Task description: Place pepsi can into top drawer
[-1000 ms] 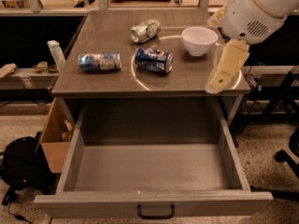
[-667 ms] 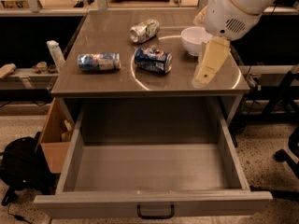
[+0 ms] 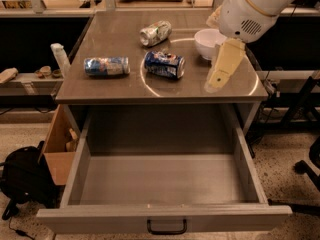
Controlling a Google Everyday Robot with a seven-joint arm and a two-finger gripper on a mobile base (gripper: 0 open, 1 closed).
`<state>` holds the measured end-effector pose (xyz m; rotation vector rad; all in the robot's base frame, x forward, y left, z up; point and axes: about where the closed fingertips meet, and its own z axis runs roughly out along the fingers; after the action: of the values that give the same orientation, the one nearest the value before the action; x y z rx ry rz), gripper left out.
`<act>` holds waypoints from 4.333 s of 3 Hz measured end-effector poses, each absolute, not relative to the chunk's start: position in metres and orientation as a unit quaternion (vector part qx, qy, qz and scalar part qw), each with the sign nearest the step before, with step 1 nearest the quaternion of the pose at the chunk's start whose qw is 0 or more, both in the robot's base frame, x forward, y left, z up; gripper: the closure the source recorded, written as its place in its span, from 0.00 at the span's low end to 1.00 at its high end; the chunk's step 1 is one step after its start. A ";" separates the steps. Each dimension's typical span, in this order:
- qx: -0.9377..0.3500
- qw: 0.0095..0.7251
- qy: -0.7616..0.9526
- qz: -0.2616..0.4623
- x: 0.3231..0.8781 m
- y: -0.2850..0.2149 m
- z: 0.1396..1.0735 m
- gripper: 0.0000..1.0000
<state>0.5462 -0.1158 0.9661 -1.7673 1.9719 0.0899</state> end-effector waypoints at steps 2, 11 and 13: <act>-0.673 0.252 0.694 0.046 0.581 -0.089 0.967 0.00; -0.688 0.168 0.704 0.053 0.683 -0.031 0.864 0.00; -0.689 0.162 0.704 0.057 0.685 -0.029 0.856 0.12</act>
Offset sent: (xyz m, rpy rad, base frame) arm 0.0618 0.0442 0.0023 0.0198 -0.0150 0.1365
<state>0.6850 -0.0292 0.8555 -1.9649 2.0095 0.1640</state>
